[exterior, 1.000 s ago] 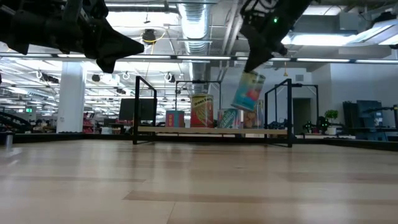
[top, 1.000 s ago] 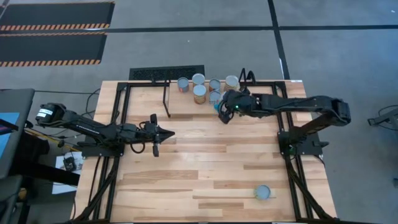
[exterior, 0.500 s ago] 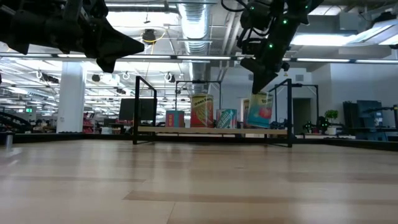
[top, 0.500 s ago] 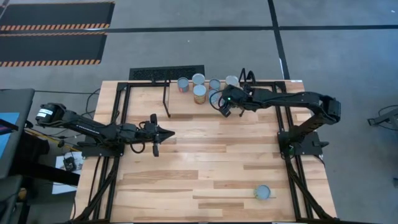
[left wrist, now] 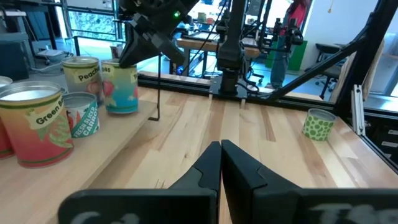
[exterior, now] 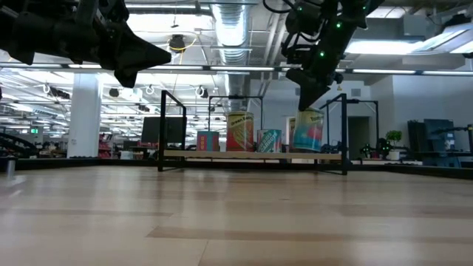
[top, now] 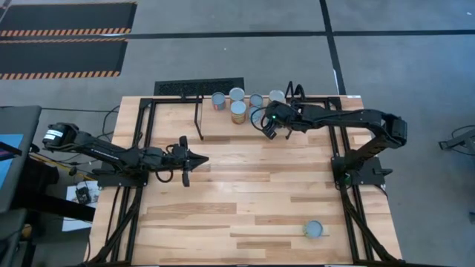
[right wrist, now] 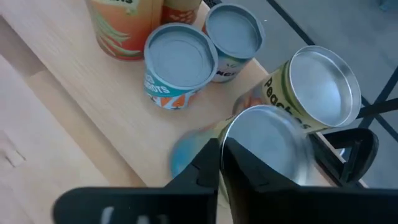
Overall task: Pick and place cans onto a shelf
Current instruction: Put the light blue can on the shelf aligned with the other blue can, then put the light green can on the shelf aligned with the blue can
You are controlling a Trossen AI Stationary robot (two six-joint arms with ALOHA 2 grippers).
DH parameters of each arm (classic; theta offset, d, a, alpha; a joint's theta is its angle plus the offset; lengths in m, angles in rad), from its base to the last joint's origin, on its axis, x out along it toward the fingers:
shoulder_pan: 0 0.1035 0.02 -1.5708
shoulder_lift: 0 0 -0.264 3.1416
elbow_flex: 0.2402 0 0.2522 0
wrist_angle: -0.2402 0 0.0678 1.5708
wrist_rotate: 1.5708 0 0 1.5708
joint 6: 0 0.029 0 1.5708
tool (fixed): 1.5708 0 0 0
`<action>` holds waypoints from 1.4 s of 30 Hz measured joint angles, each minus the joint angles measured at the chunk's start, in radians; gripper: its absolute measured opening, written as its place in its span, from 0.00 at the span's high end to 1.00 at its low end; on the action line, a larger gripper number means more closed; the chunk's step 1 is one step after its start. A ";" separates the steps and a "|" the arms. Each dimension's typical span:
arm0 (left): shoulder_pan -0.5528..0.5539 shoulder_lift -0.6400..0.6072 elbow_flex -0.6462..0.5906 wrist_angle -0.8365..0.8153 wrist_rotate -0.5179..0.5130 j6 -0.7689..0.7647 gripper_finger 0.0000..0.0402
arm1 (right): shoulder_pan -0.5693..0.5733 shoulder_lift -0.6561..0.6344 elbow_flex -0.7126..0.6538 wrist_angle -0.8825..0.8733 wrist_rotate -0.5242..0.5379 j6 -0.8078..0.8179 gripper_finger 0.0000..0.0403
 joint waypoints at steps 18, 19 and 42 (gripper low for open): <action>0.000 0.000 0.000 -0.012 0.000 -0.002 1.00 | 0.033 -0.019 0.000 0.047 0.056 -0.134 0.83; 0.000 0.000 0.000 -0.015 0.000 -0.002 1.00 | 0.049 -0.031 0.000 0.051 0.056 -0.147 0.84; -0.054 0.000 0.000 -0.027 0.059 0.025 1.00 | 0.698 -0.282 -0.462 0.701 -0.115 -0.083 0.97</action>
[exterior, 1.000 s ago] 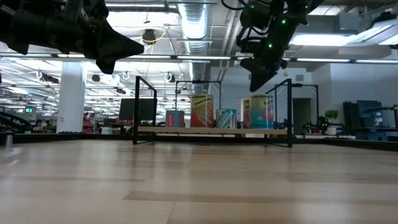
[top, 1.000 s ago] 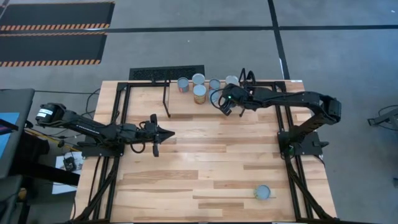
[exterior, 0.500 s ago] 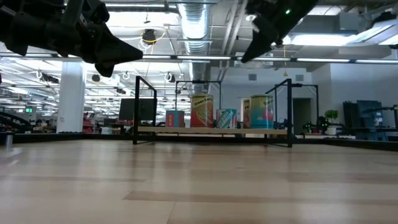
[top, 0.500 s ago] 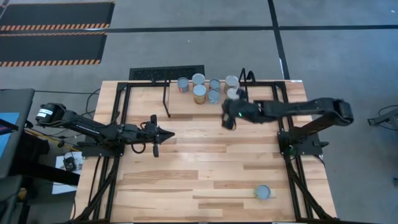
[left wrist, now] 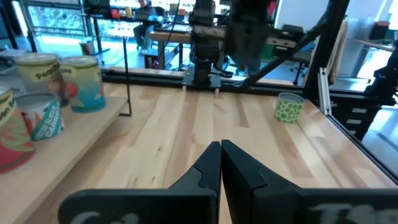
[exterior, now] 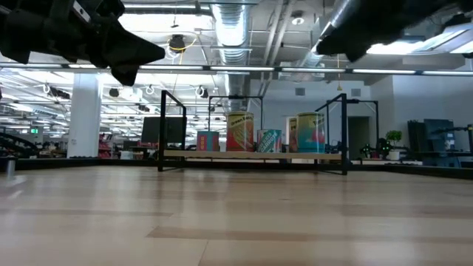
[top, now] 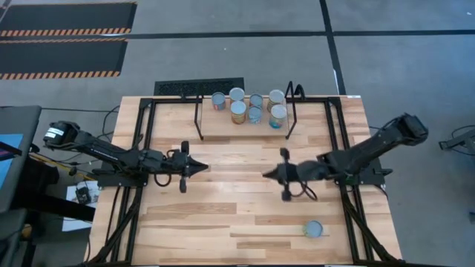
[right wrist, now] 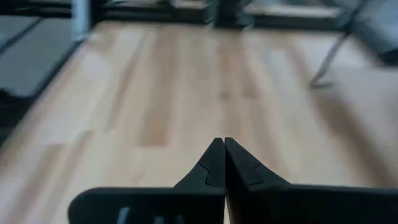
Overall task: Pick and place cans onto a shelf
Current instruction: Put the light green can on the shelf aligned with the blue can
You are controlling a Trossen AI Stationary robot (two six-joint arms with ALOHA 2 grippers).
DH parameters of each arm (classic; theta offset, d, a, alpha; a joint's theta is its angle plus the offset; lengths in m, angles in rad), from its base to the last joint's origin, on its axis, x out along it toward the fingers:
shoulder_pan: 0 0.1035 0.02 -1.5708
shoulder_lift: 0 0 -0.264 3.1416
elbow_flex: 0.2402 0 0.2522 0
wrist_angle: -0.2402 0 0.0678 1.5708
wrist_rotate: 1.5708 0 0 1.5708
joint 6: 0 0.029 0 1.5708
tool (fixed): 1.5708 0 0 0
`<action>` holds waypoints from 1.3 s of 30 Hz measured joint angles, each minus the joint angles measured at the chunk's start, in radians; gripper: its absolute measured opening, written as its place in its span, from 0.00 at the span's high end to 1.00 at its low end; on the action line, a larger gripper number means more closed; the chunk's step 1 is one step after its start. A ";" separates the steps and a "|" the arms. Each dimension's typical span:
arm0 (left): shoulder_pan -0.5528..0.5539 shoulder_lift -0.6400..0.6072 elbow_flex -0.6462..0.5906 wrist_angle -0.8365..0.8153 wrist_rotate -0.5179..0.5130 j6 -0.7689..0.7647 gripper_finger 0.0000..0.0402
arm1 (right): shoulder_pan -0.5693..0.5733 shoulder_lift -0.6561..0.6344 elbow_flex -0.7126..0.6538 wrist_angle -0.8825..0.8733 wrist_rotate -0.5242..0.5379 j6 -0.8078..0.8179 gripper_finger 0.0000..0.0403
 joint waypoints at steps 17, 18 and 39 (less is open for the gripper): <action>-0.005 0.000 0.000 0.009 -0.006 0.025 1.00 | 0.579 0.170 0.283 -0.754 0.121 0.920 0.98; -0.005 0.000 0.000 0.009 -0.006 0.025 1.00 | 0.602 0.193 0.315 -0.805 0.108 0.978 0.98; -0.004 0.000 0.000 0.009 -0.007 0.041 1.00 | 0.654 0.635 0.693 -1.190 -0.207 1.241 0.62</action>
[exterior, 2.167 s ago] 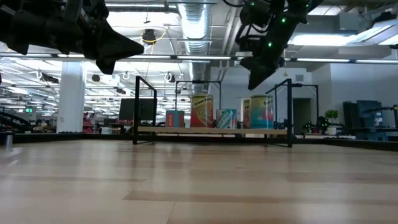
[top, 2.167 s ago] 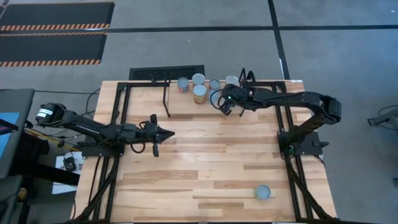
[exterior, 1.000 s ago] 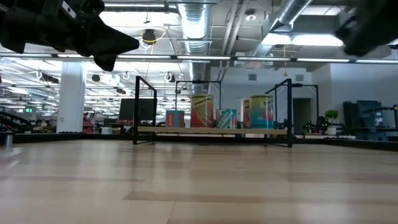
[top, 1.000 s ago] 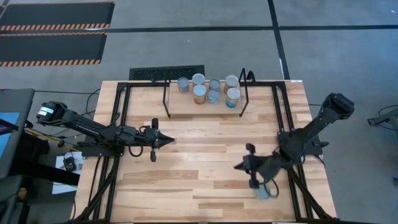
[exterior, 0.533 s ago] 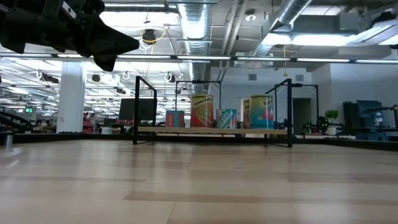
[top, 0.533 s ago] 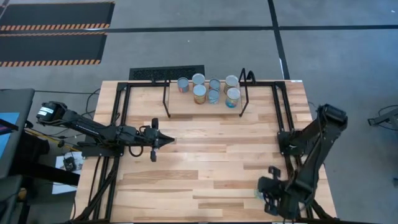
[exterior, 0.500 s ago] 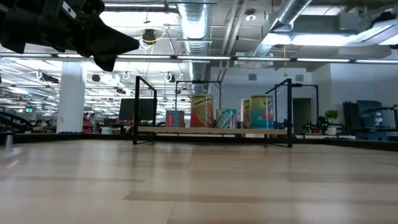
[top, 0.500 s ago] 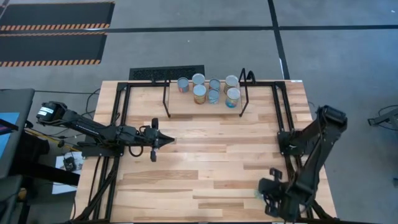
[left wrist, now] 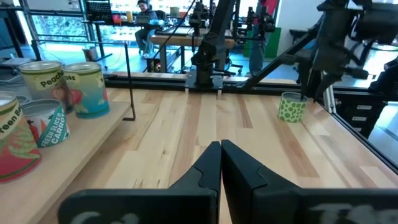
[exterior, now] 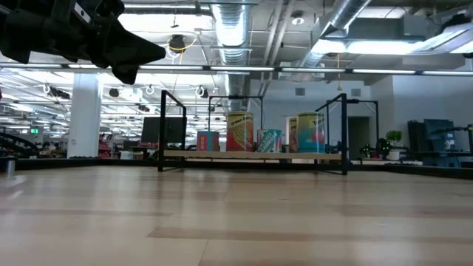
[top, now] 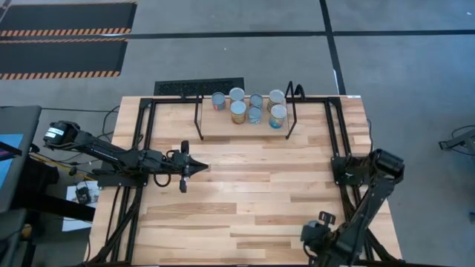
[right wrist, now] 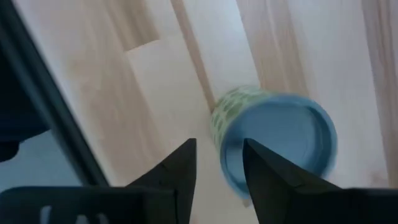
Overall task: Pick and place cans onto a shelf
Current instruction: Put the light green can on the shelf aligned with the blue can
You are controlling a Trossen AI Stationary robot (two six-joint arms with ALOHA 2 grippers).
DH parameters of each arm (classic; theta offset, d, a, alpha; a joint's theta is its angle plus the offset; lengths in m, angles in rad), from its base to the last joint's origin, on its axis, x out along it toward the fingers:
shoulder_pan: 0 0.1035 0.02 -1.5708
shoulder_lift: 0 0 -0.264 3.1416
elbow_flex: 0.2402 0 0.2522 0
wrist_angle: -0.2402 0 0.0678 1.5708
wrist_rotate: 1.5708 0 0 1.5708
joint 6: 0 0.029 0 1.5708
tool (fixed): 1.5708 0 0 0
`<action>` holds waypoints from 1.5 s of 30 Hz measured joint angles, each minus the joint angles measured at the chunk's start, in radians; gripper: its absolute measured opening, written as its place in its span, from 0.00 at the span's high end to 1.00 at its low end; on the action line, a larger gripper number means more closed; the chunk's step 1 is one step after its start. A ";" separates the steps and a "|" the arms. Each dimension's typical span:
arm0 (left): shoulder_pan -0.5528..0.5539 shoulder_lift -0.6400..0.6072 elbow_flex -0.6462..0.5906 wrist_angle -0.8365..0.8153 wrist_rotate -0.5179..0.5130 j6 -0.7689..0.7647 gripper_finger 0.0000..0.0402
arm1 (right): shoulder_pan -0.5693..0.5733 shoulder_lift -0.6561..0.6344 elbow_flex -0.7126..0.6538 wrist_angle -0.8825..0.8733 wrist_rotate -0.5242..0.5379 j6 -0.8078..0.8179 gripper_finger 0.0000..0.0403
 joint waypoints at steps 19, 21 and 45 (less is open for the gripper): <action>0.000 0.000 0.000 0.001 0.000 0.007 1.00 | -0.244 -0.047 -0.001 -0.055 0.055 -0.465 0.96; 0.000 0.000 0.000 0.001 0.000 0.007 1.00 | -0.301 -0.070 -0.001 -0.034 0.098 -0.566 0.98; 0.000 0.000 0.000 0.002 0.000 0.011 1.00 | -0.996 0.014 0.012 0.686 0.035 -1.712 0.99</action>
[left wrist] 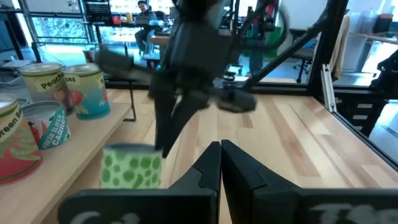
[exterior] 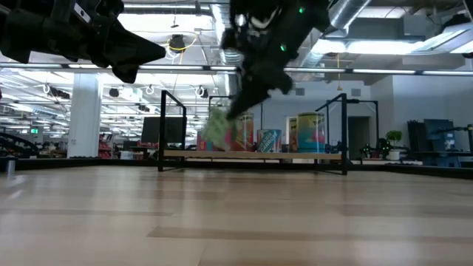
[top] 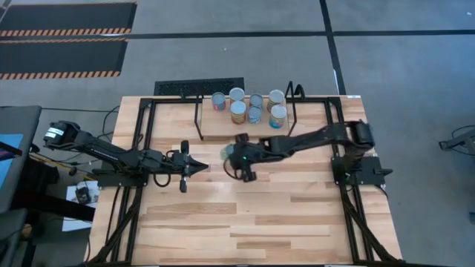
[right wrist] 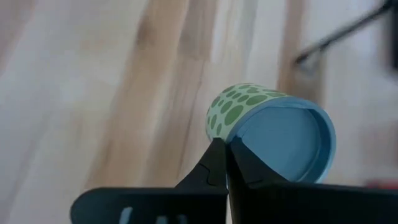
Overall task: Pick and place cans onto a shelf
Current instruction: Put the light green can on the shelf aligned with the blue can
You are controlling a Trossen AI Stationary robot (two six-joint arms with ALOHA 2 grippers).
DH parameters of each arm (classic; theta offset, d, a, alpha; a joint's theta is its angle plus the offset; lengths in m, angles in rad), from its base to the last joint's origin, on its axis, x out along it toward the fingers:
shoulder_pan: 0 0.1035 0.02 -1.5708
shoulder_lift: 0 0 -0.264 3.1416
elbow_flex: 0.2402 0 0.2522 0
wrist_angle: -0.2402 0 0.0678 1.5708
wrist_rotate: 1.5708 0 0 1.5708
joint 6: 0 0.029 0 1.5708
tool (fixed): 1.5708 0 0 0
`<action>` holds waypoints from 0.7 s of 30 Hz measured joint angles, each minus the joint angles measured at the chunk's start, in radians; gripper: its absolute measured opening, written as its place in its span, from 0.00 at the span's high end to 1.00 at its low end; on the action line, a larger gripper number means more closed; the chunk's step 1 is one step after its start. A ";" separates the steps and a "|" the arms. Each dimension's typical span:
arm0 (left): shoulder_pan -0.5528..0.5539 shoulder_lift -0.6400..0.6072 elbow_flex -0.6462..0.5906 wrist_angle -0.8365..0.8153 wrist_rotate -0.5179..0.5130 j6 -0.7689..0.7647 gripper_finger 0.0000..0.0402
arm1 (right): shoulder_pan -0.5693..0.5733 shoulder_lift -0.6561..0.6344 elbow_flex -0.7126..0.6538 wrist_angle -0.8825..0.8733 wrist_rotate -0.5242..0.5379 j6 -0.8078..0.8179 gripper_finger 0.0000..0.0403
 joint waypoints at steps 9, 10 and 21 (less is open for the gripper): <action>0.000 0.015 0.000 0.007 0.000 0.011 1.00 | -0.018 0.112 0.072 -0.021 -0.008 -0.053 0.98; 0.000 0.020 0.000 0.018 0.000 0.011 1.00 | -0.018 0.123 0.079 -0.025 -0.008 -0.056 0.98; 0.000 0.021 0.001 0.017 0.000 0.002 1.00 | -0.024 0.160 0.117 -0.002 -0.008 -0.057 0.91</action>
